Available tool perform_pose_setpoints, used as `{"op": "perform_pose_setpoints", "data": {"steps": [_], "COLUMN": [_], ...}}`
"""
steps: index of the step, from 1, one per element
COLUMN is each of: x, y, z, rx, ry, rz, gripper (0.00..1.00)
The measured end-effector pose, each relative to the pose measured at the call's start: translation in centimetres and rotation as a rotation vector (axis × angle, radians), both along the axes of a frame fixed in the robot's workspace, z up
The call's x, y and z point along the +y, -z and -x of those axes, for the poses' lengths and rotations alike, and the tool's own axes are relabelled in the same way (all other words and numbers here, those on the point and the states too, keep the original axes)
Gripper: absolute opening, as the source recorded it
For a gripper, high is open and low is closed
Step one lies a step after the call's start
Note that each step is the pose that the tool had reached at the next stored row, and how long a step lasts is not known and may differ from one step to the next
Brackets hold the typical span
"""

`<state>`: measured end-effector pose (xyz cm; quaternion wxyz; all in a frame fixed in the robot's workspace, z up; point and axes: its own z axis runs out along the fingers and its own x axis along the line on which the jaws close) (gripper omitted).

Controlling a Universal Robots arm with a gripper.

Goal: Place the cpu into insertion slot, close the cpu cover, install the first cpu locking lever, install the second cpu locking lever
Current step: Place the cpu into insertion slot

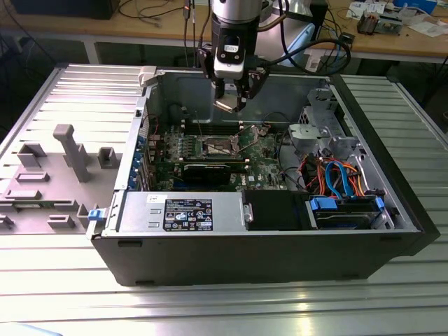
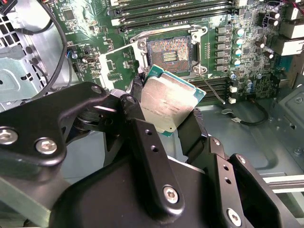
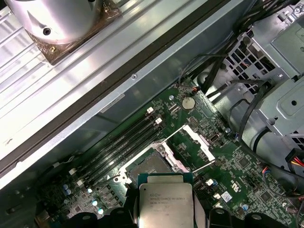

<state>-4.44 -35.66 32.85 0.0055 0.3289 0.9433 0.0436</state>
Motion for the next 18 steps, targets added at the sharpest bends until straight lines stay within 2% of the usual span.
{"op": "perform_pose_setpoints", "data": {"steps": [18], "x": [0.0], "y": [0.0], "z": [0.0], "rx": [0.0], "ry": [0.02], "rz": [0.0], "gripper": [0.55]}}
